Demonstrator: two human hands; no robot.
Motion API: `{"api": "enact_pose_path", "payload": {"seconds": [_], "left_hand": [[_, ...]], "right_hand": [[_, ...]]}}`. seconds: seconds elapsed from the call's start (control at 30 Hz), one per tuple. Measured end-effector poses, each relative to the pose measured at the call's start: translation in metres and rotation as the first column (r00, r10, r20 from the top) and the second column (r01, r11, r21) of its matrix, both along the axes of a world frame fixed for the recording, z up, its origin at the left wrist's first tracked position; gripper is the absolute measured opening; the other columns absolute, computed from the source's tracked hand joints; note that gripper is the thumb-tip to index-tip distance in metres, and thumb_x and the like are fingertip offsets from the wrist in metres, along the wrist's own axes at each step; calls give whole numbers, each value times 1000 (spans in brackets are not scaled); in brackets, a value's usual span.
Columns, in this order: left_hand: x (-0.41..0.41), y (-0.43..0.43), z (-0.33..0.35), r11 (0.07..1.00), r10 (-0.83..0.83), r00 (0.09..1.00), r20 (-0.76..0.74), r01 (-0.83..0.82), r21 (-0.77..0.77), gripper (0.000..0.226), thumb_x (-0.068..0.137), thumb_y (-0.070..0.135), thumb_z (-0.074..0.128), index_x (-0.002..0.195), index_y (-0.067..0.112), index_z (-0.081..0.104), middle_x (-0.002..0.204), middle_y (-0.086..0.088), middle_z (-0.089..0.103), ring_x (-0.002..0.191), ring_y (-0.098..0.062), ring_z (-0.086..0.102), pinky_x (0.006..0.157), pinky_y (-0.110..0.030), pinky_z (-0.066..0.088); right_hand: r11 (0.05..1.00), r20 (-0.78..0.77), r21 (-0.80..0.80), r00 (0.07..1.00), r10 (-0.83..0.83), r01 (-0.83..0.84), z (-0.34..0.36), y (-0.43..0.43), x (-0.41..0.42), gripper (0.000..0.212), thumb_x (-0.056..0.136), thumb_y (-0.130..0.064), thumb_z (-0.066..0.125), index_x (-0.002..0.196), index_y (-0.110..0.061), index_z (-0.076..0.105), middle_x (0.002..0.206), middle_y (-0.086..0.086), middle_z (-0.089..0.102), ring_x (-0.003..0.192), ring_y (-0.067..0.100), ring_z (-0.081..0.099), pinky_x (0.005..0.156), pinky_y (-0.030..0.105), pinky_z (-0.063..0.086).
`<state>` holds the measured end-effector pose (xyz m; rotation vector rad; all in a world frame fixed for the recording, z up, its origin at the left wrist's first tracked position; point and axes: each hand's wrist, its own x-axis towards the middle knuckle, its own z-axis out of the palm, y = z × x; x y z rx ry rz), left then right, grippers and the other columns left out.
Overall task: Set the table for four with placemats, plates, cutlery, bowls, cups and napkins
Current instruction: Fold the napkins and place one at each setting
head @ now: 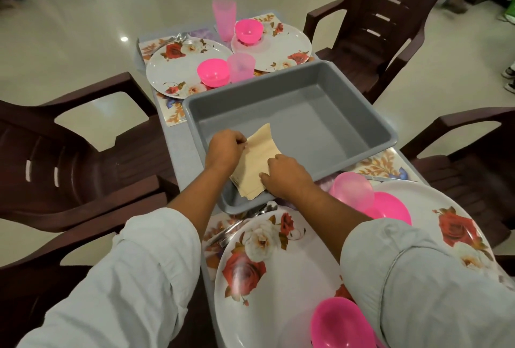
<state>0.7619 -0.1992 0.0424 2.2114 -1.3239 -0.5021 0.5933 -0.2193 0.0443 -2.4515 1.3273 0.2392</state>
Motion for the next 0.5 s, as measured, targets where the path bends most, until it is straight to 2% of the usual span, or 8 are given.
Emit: {"api": "enact_pose_path", "payload": {"seconds": [0.1, 0.17, 0.33, 0.43, 0.5], "left_hand": [[-1, 12, 4, 996, -83, 993, 81, 85, -13, 11, 93, 15, 69, 97, 18, 78, 95, 2, 71, 89, -17, 64, 81, -33, 55], [-2, 21, 6, 985, -171, 975, 143, 171, 12, 8, 91, 15, 71, 94, 17, 77, 94, 0, 69, 88, -18, 62, 81, -35, 55], [-8, 36, 5, 961, -274, 950, 150, 262, 90, 5, 90, 11, 71, 92, 15, 73, 98, -3, 65, 89, -21, 60, 83, -35, 56], [-10, 39, 3, 964, -253, 962, 105, 241, 113, 5, 92, 9, 69, 94, 13, 70, 98, -6, 68, 88, -23, 62, 80, -32, 55], [-10, 41, 3, 963, -254, 963, 86, 244, 110, 6, 93, 7, 67, 95, 12, 68, 99, -6, 68, 89, -23, 62, 75, -25, 48]], "right_hand": [[995, 100, -44, 991, -85, 90, 3, 5, -1, 35, 100, -41, 55, 114, -10, 59, 114, 10, 59, 104, 28, 60, 86, 41, 53], [983, 173, -57, 972, -161, 173, 7, 8, -2, 34, 98, -36, 62, 118, -9, 56, 117, 11, 58, 104, 28, 61, 84, 36, 52], [938, 335, -5, 885, -324, 346, 11, 4, -8, 38, 96, -15, 66, 131, -12, 50, 121, 9, 59, 108, 26, 61, 77, 26, 43], [883, 440, 185, 767, -467, 431, 12, -3, -9, 43, 97, -10, 62, 139, -17, 52, 124, 6, 62, 110, 24, 60, 80, 27, 45], [819, 476, 329, 667, -574, 470, 10, -8, -8, 33, 99, -11, 60, 130, -18, 60, 121, 4, 66, 106, 22, 64, 86, 31, 54]]}}
